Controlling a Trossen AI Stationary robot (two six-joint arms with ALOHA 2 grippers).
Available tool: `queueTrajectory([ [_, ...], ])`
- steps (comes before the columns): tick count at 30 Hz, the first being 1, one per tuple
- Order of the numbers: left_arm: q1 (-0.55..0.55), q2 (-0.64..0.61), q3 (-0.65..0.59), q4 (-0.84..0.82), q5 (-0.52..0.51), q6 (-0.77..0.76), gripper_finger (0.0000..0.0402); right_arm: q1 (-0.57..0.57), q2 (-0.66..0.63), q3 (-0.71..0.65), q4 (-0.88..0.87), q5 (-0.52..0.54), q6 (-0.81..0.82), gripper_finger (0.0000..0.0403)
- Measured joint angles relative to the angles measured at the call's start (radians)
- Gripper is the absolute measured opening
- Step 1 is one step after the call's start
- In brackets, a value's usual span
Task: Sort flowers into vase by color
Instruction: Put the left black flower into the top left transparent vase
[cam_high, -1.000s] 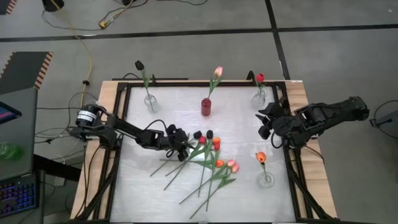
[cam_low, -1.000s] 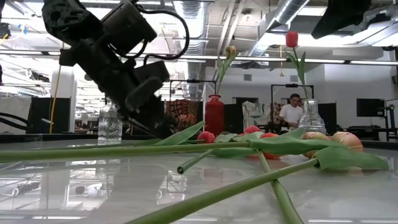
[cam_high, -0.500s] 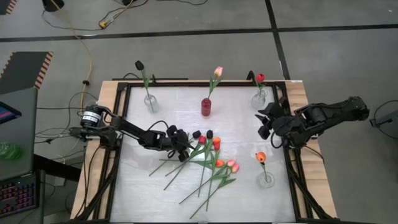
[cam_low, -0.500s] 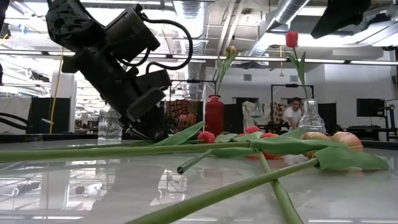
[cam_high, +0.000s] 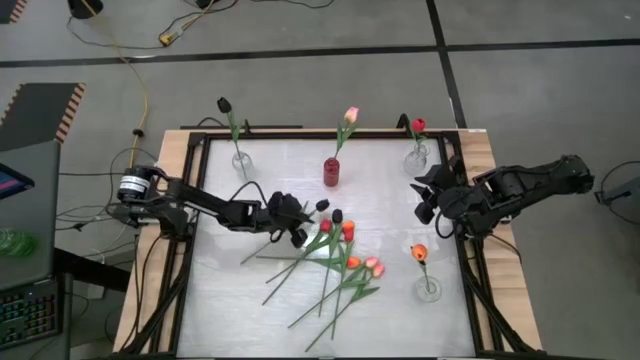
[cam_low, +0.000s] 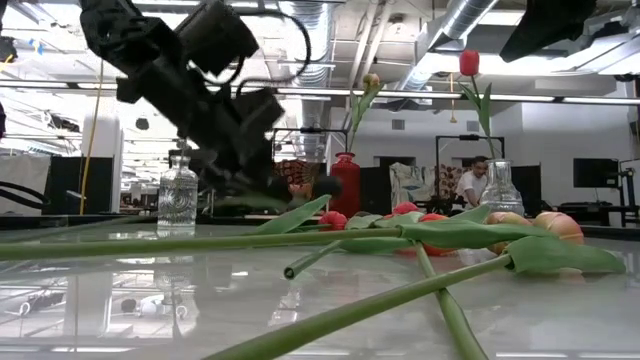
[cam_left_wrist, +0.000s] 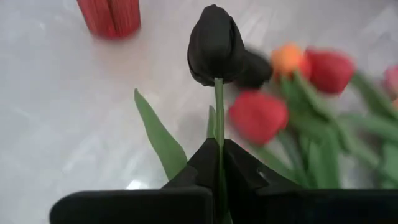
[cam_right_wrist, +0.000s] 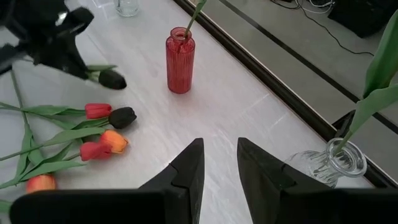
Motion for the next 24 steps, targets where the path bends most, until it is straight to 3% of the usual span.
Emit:
queueTrajectory([
  [10,0.052,-0.257,-0.008,0.114,-0.139,0.218,0.0001,0.000,0.000,0.000,0.000,0.000,0.000,0.0121],
  [19,0.062,-0.349,-0.171,0.601,-0.138,0.435,0.0000,0.000,0.000,0.000,0.004,0.000,0.000,0.0121],
  [24,0.124,-0.350,-0.230,0.889,-0.075,0.585,0.0000,0.000,0.000,0.000,0.004,0.000,0.000,0.0121],
])
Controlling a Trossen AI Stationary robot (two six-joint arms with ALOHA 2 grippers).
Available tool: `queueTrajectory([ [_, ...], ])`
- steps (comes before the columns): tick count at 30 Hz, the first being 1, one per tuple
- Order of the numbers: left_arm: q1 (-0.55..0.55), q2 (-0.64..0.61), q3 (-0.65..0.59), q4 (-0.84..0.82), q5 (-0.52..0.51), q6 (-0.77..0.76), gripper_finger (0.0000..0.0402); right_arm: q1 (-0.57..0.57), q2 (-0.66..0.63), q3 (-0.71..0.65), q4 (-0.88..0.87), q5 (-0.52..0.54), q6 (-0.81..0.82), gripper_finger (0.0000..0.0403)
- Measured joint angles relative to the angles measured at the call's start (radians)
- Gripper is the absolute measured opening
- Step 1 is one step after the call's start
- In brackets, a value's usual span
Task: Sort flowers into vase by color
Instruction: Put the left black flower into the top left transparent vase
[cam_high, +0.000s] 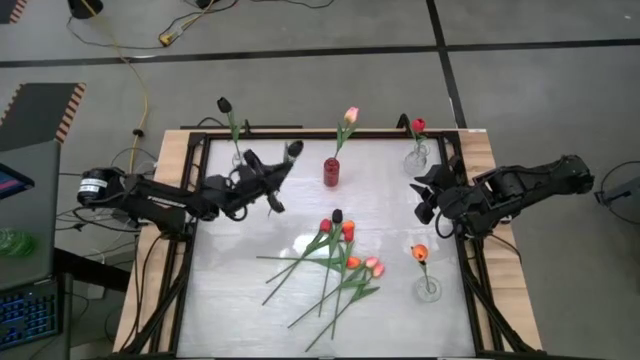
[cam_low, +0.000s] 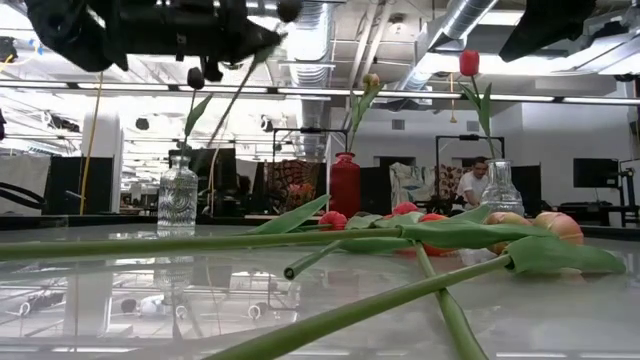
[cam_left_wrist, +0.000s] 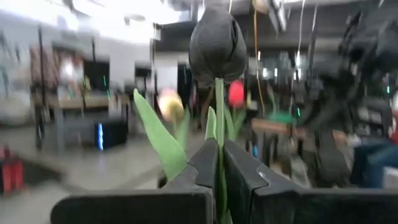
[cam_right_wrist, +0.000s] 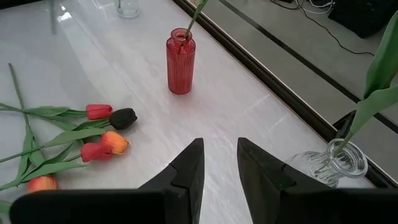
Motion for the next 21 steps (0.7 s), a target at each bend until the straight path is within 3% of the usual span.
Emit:
queueTrajectory([
  [6,0.143,-0.015,-0.002,0.125,0.125,0.090,0.0000,0.000,0.000,0.000,0.001,0.000,0.000,0.0121],
  [21,0.438,-0.144,-0.003,0.120,0.341,0.100,0.0000,0.000,0.000,0.000,0.001,0.000,0.000,0.0121],
])
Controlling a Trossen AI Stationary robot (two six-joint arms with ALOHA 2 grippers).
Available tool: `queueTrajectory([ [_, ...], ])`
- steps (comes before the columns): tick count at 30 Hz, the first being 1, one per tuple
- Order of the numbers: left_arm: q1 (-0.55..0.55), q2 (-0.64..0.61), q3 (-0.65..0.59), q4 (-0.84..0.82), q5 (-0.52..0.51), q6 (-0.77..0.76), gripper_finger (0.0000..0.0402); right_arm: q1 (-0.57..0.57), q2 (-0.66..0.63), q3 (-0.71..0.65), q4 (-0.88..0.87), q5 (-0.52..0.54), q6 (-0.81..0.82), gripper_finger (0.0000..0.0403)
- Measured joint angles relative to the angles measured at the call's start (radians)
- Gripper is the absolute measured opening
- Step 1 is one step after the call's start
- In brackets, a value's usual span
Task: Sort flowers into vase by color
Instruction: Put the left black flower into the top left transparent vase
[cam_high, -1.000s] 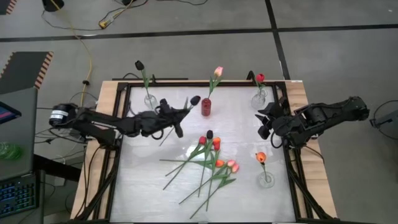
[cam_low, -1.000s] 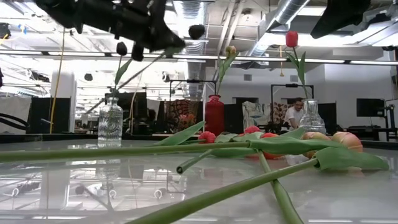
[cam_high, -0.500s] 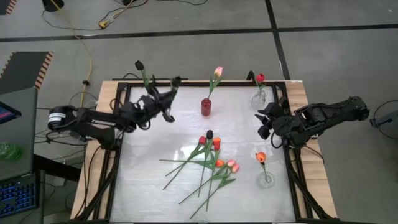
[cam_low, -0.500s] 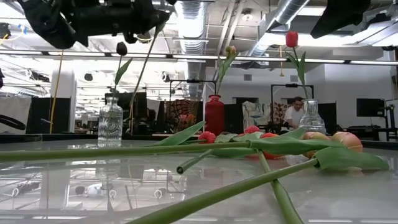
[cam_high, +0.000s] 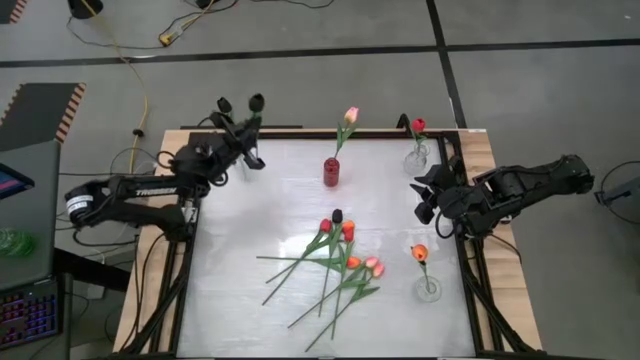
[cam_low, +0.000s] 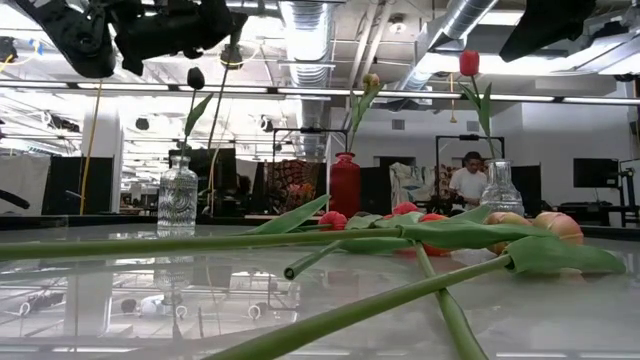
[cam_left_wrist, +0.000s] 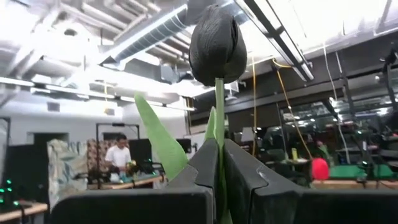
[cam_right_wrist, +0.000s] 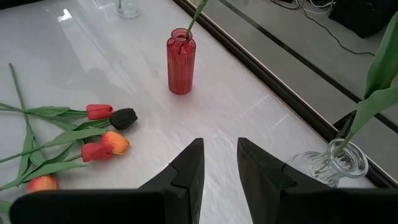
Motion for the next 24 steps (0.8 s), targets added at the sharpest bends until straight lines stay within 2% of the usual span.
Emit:
queueTrajectory([
  [11,0.076,-0.106,0.000,-0.013,0.006,0.091,0.0000,0.000,0.000,0.000,0.000,0.000,0.000,0.0121],
  [24,0.131,-0.171,0.000,-0.196,-0.011,0.135,0.0000,0.000,0.000,0.000,0.000,0.000,0.000,0.0121],
])
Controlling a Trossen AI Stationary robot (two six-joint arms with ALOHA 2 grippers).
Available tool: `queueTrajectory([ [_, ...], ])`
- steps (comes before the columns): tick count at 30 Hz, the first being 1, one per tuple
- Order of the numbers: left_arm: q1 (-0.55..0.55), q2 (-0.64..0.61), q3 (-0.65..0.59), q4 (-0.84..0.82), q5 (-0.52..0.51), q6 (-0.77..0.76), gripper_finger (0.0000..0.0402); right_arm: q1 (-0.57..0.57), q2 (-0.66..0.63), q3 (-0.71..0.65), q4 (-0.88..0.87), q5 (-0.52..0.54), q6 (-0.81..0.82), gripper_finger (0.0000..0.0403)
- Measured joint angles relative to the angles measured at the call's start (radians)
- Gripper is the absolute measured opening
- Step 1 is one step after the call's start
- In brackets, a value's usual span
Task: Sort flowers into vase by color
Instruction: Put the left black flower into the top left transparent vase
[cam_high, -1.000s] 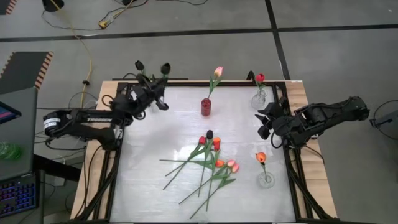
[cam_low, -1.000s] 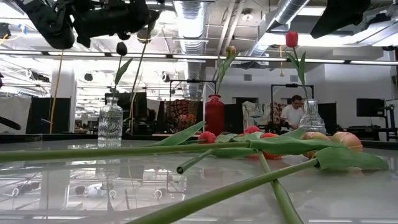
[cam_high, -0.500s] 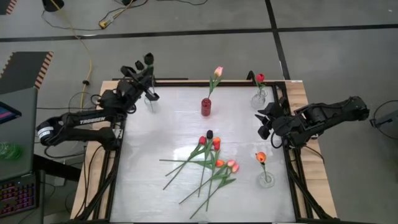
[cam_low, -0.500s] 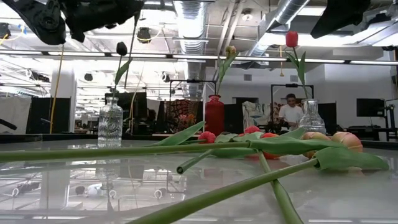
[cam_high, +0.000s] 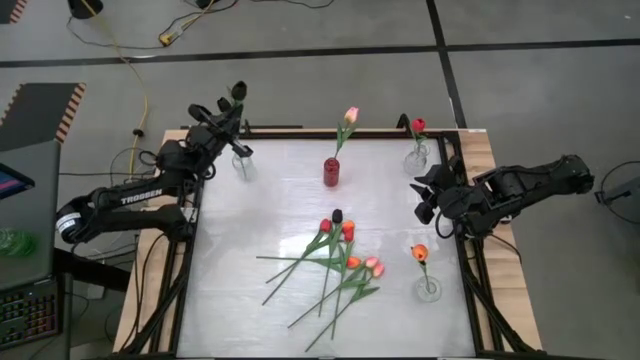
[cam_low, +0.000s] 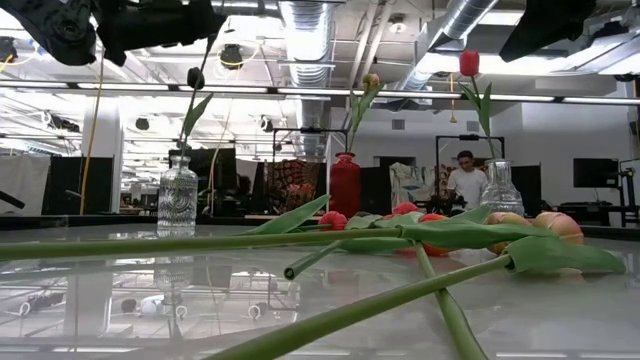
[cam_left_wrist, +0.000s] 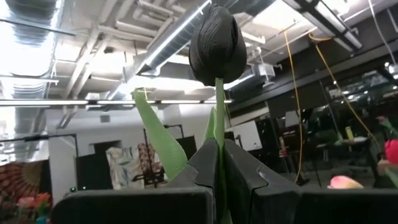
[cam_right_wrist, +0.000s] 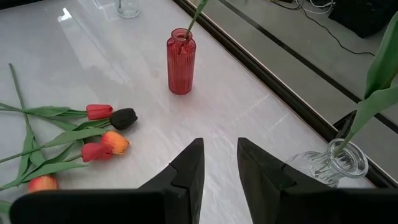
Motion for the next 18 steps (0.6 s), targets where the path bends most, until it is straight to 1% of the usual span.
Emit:
queueTrajectory([
  [8,0.013,0.002,0.000,-0.030,-0.001,-0.011,0.0000,0.000,0.000,0.000,0.000,0.000,0.000,0.0121],
  [18,0.019,0.047,0.000,-0.022,-0.002,-0.011,0.0000,0.000,0.000,0.000,0.000,0.000,0.000,0.0121],
])
